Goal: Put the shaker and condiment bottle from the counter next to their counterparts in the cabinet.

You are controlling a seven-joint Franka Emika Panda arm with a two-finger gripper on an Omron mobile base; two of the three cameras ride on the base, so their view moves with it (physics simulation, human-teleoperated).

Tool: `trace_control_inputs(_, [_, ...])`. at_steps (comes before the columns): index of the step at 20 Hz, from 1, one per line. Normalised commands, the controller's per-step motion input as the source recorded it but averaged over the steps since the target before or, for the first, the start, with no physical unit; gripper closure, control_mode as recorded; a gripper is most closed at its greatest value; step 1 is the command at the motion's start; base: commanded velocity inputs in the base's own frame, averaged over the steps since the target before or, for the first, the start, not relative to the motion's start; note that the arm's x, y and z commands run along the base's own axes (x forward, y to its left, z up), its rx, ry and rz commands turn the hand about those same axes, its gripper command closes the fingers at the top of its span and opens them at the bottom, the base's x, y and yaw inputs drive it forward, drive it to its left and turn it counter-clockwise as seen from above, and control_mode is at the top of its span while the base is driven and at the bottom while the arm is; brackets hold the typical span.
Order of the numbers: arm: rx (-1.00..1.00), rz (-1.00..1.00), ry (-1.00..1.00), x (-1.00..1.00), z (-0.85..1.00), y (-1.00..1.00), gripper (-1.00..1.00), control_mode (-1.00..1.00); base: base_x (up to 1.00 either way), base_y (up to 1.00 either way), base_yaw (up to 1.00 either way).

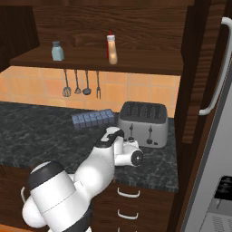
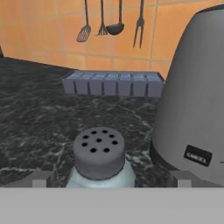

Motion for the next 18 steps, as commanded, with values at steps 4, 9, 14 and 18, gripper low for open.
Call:
trace_control_inputs(4, [0.05,0.00,0.03,0.22,-0.13,0.00,-1.00,-1.00,0.00,0.00,0.00])
trace_control_inputs(9, [0.03,0.00,0.05,0.20,-0.14,0.02,-1.00,-1.00,0.00,0.00,0.00])
trace_control_inputs(14, [0.03,0.00,0.05,0.12,-0.22,0.03,1.00,-1.00,0.00,0.00,0.00])
trace_control_inputs(18, [-0.05,0.00,0.12,0.10,-0.30,0.12,1.00,-1.00,0.00,0.00,0.00])
